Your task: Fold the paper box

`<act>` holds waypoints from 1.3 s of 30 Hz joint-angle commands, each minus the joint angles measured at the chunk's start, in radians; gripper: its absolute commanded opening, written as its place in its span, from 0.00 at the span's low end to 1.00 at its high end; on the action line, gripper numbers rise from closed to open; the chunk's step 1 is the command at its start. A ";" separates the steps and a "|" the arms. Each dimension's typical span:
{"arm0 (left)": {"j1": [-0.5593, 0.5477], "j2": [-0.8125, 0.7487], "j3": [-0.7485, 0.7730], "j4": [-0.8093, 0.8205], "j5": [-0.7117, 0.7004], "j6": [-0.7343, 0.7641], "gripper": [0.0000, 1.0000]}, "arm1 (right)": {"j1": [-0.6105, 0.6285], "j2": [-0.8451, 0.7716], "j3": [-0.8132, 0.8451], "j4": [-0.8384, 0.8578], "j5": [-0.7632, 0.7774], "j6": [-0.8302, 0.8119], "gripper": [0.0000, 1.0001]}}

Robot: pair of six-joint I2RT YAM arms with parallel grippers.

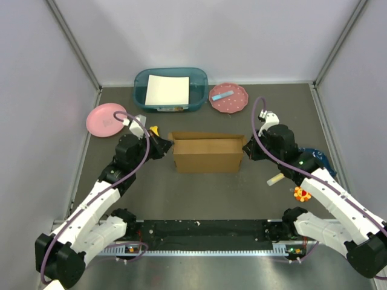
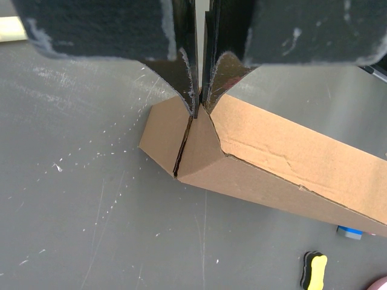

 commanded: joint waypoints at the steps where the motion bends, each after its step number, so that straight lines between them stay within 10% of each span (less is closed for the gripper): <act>1: -0.029 0.009 -0.031 -0.055 0.021 0.001 0.00 | 0.018 0.022 0.000 -0.107 -0.021 0.008 0.00; 39: -0.288 -0.039 -0.202 0.104 -0.405 0.233 0.00 | 0.018 -0.043 -0.064 -0.105 -0.018 -0.017 0.00</act>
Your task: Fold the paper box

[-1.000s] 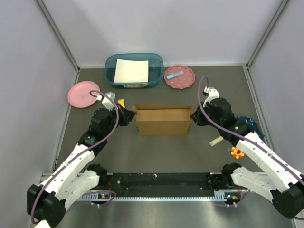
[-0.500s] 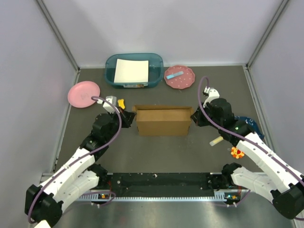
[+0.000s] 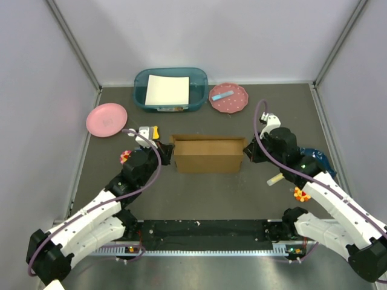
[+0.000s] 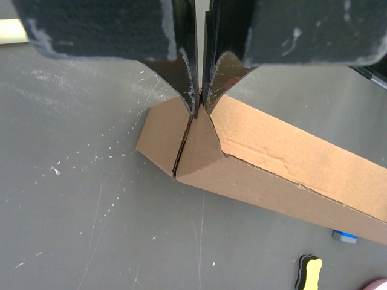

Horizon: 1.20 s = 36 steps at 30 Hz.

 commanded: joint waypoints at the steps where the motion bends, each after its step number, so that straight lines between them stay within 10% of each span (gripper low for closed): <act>1: -0.053 0.043 -0.048 -0.088 -0.039 0.018 0.00 | 0.014 0.000 -0.033 -0.107 -0.007 -0.015 0.00; 19: -0.085 0.032 -0.106 -0.087 -0.159 0.013 0.00 | 0.014 -0.050 0.108 -0.108 0.022 0.031 0.42; 29: -0.122 0.057 -0.089 -0.088 -0.194 0.016 0.00 | 0.015 -0.047 0.142 -0.107 0.036 -0.002 0.43; 36: -0.139 0.063 -0.091 -0.087 -0.211 0.014 0.00 | 0.014 -0.020 0.121 -0.079 0.038 -0.012 0.24</act>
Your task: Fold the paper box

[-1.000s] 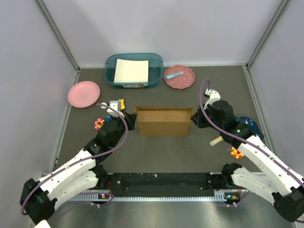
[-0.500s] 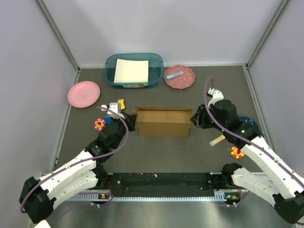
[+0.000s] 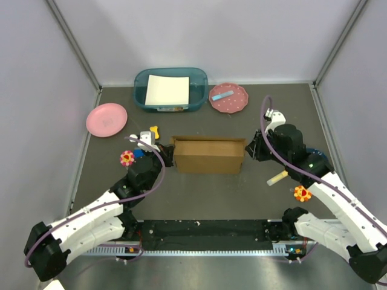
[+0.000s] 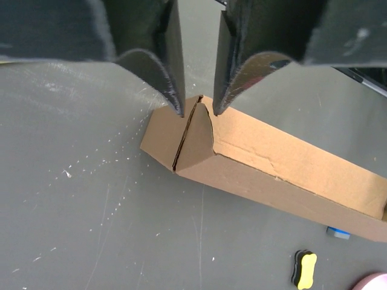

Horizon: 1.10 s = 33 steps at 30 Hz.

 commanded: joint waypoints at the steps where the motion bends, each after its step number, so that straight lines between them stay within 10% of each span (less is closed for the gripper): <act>1: -0.021 0.047 -0.041 -0.188 0.006 0.005 0.00 | 0.013 0.007 0.011 0.048 0.015 -0.017 0.21; 23: -0.053 0.079 -0.092 -0.145 0.001 -0.038 0.00 | 0.013 0.004 -0.170 0.095 0.049 -0.015 0.00; 33: -0.059 0.078 -0.077 -0.152 -0.020 -0.021 0.00 | 0.013 -0.052 -0.089 0.138 0.081 -0.005 0.34</act>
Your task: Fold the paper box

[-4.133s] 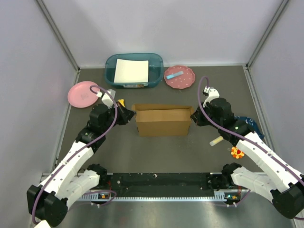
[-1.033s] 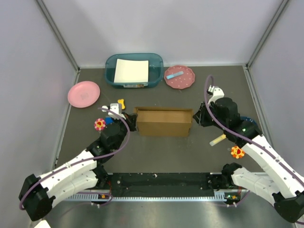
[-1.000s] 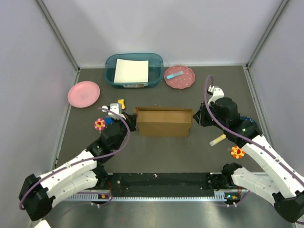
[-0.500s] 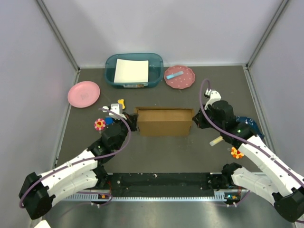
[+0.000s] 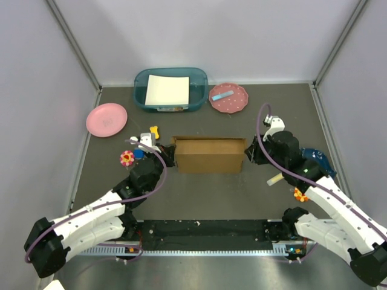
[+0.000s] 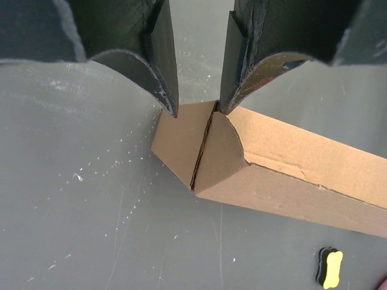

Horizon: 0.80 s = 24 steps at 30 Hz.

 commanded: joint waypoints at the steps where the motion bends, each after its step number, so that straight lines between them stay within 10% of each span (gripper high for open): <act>1: -0.020 0.049 -0.046 -0.234 0.047 -0.003 0.00 | 0.009 -0.026 0.060 0.027 0.030 -0.004 0.35; 16: -0.021 0.067 -0.028 -0.244 0.044 0.003 0.00 | 0.009 0.063 0.132 0.070 0.019 -0.030 0.31; 24: -0.021 0.062 -0.028 -0.237 0.050 0.004 0.00 | 0.009 0.075 0.114 0.063 0.064 -0.021 0.03</act>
